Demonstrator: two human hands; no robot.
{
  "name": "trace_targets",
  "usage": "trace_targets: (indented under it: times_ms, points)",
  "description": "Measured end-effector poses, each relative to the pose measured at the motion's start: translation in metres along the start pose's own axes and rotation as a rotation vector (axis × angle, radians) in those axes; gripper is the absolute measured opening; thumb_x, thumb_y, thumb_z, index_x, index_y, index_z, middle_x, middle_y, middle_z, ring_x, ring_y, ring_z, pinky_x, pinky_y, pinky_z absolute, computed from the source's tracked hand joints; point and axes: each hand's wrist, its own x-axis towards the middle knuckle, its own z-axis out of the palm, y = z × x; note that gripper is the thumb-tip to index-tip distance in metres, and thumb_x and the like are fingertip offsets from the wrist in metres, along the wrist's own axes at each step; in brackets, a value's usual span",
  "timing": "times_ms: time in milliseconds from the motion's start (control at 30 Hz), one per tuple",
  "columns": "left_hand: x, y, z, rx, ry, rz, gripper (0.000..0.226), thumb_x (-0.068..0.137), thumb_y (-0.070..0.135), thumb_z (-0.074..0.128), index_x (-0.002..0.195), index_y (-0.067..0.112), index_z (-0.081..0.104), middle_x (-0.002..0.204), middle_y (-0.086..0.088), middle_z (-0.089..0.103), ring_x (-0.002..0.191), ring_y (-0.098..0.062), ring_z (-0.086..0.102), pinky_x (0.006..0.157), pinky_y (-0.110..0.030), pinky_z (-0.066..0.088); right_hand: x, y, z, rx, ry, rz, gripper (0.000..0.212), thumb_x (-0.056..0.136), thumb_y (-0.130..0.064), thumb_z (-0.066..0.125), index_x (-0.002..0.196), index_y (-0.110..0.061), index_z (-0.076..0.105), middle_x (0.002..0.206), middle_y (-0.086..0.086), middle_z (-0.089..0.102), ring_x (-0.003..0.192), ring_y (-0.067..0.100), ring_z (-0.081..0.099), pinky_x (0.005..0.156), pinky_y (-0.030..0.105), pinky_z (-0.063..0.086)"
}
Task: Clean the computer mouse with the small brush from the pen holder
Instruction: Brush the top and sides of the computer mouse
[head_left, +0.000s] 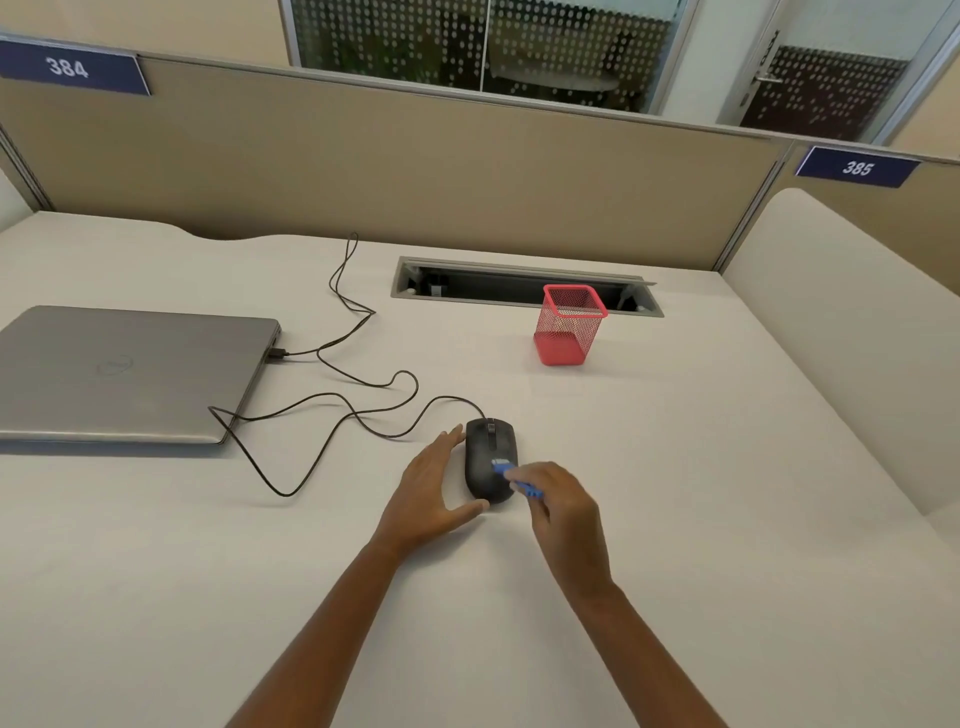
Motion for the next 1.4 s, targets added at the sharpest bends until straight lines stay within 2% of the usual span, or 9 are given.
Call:
trace_targets:
  times_ms: [233,400,633,667,733,1133,1233,1333,1400]
  points:
    - [-0.004,-0.003,0.001,0.015,0.003,0.014,0.083,0.074,0.037,0.072,0.14,0.024,0.023,0.15,0.005,0.029,0.14,-0.015,0.022,0.114,-0.031,0.02,-0.048,0.003,0.001,-0.148,-0.075,-0.113,0.027,0.057,0.013,0.076,0.08,0.001,0.072,0.078,0.013,0.075,0.074,0.019,0.07,0.072,0.023,0.054]
    - [-0.005,-0.005,0.002,0.017,-0.007,0.0,0.079,0.077,0.038,0.069,0.141,0.029,0.023,0.151,0.006,0.026,0.141,-0.012,0.015,0.113,-0.029,0.015,-0.027,-0.007,0.002,-0.111,0.025,-0.13,0.019,0.069,0.005,0.061,0.084,0.0,0.072,0.082,0.012,0.075,0.077,0.02,0.07,0.076,0.021,0.052]
    - [-0.005,-0.003,0.001,0.016,-0.019,-0.004,0.077,0.077,0.037,0.068,0.14,0.028,0.024,0.151,0.005,0.027,0.142,-0.013,0.015,0.111,-0.027,0.015,-0.039,-0.007,0.014,-0.162,-0.076,-0.19,0.016,0.069,0.004,0.074,0.084,-0.001,0.073,0.081,0.011,0.075,0.074,0.019,0.072,0.069,0.023,0.059]
    - [-0.005,-0.003,0.001,0.031,-0.023,0.006,0.078,0.077,0.036,0.069,0.14,0.027,0.024,0.151,0.004,0.027,0.142,-0.013,0.015,0.111,-0.026,0.014,-0.044,-0.007,0.013,-0.173,-0.072,-0.201,0.009,0.08,-0.001,0.066,0.083,-0.001,0.073,0.08,0.011,0.076,0.073,0.019,0.072,0.069,0.023,0.058]
    - [-0.005,-0.004,0.001,0.051,-0.033,0.016,0.08,0.076,0.036,0.07,0.141,0.025,0.023,0.151,0.002,0.026,0.142,-0.013,0.016,0.11,-0.025,0.014,-0.045,-0.007,0.011,-0.174,-0.05,-0.218,0.034,0.094,-0.011,0.043,0.082,-0.002,0.074,0.078,0.009,0.075,0.071,0.018,0.072,0.068,0.021,0.057]
    - [-0.009,-0.003,-0.004,0.015,-0.07,-0.013,0.079,0.069,0.035,0.054,0.139,0.032,0.017,0.151,0.007,0.02,0.141,-0.011,0.012,0.11,-0.023,0.01,-0.043,0.0,0.016,-0.19,-0.046,-0.201,0.011,0.072,0.004,0.07,0.081,-0.002,0.073,0.077,0.01,0.075,0.069,0.018,0.071,0.066,0.02,0.057]
    - [-0.009,0.0,-0.005,-0.003,-0.053,-0.006,0.076,0.067,0.029,0.05,0.135,0.037,0.016,0.142,0.019,0.019,0.14,-0.009,0.013,0.108,-0.02,0.01,-0.052,0.001,0.01,-0.216,-0.022,-0.242,0.046,0.098,-0.023,0.036,0.078,-0.003,0.073,0.074,0.009,0.075,0.065,0.017,0.071,0.068,0.017,0.055]
    - [-0.009,0.0,-0.005,-0.004,-0.038,-0.006,0.077,0.067,0.028,0.049,0.139,0.029,0.021,0.142,0.017,0.022,0.139,-0.008,0.014,0.108,-0.02,0.011,-0.04,0.001,0.007,-0.208,-0.014,-0.223,0.008,0.081,-0.003,0.065,0.083,-0.001,0.073,0.078,0.011,0.075,0.07,0.02,0.072,0.069,0.022,0.057]
    - [-0.01,0.0,-0.004,-0.011,-0.029,-0.006,0.077,0.067,0.028,0.049,0.139,0.027,0.022,0.142,0.016,0.022,0.138,-0.006,0.014,0.108,-0.021,0.011,-0.029,-0.002,0.008,-0.169,-0.013,-0.201,0.018,0.069,0.006,0.072,0.085,-0.001,0.073,0.082,0.011,0.075,0.074,0.021,0.072,0.069,0.023,0.058]
